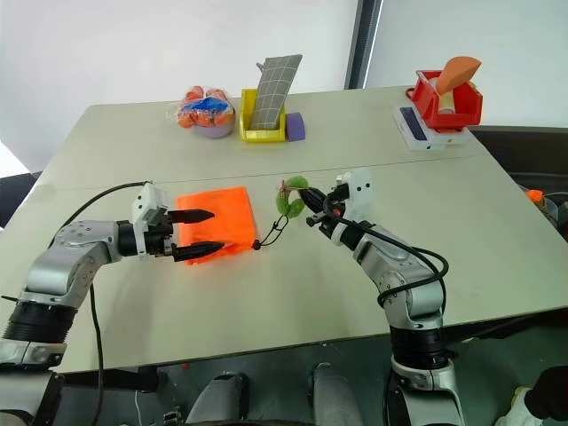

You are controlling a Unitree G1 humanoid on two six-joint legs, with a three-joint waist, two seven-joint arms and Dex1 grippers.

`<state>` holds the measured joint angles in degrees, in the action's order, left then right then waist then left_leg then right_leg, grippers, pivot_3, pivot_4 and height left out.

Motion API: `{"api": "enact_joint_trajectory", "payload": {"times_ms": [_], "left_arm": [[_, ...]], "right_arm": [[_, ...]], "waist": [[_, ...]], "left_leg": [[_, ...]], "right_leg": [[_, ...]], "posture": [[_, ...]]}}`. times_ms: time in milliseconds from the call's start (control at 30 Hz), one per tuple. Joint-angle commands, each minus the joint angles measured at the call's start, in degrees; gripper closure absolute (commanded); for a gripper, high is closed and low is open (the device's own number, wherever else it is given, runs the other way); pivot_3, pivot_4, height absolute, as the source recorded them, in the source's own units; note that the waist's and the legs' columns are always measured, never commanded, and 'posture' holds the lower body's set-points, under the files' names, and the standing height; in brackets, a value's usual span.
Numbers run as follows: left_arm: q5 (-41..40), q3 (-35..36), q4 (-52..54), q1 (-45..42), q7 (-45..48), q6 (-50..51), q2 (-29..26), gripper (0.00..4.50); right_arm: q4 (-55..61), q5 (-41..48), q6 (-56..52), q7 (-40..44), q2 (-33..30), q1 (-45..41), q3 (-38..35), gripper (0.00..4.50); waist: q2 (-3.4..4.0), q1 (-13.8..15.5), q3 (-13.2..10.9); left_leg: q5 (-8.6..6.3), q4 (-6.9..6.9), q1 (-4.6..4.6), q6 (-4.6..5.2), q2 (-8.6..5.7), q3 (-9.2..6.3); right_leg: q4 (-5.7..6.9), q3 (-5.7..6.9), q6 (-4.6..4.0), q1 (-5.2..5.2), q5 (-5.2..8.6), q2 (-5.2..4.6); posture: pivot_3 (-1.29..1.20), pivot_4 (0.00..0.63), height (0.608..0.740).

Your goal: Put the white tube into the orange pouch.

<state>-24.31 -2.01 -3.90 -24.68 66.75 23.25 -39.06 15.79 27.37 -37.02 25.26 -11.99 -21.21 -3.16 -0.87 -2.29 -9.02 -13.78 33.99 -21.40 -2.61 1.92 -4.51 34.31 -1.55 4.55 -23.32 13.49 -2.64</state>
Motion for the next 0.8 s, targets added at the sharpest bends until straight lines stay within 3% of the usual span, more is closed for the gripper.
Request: {"api": "enact_joint_trajectory", "payload": {"times_ms": [33, 400, 800], "left_arm": [[1.5, -3.2, 2.2, -4.2, 1.5, 0.0, 0.5, 0.05], [8.7, -12.6, -7.7, -12.9, 8.5, -3.7, 3.5, 0.05], [9.9, -12.0, -13.7, -16.3, 11.7, -4.6, 6.4, 0.05]], "right_arm": [[3.5, 1.8, 1.5, 1.4, -0.3, -1.8, 0.2, 4.5], [6.4, 3.1, 1.6, 2.1, -0.7, -2.2, 1.5, 4.5], [8.8, 3.0, 1.5, 2.2, -1.4, -1.7, 3.4, 4.5]], "waist": [[0.0, 0.1, 0.0], [0.01, -0.2, 0.0], [0.01, -0.1, 0.0]], "left_leg": [[0.0, 0.01, 0.0, 0.0, 0.0, 0.0], [0.0, 0.01, 0.02, 0.01, 0.0, -0.02], [0.0, 0.04, 0.0, 0.02, 0.0, -0.02]], "right_leg": [[0.0, 0.0, 0.0, 0.0, 0.0, 0.0], [0.02, 0.0, 0.01, 0.02, 0.0, 0.06], [0.02, 0.0, 0.01, 0.04, 0.0, 0.04]], "posture": [[0.0, 0.15, 0.74], [0.0, 0.15, 0.74], [0.0, 0.15, 0.74]]}}
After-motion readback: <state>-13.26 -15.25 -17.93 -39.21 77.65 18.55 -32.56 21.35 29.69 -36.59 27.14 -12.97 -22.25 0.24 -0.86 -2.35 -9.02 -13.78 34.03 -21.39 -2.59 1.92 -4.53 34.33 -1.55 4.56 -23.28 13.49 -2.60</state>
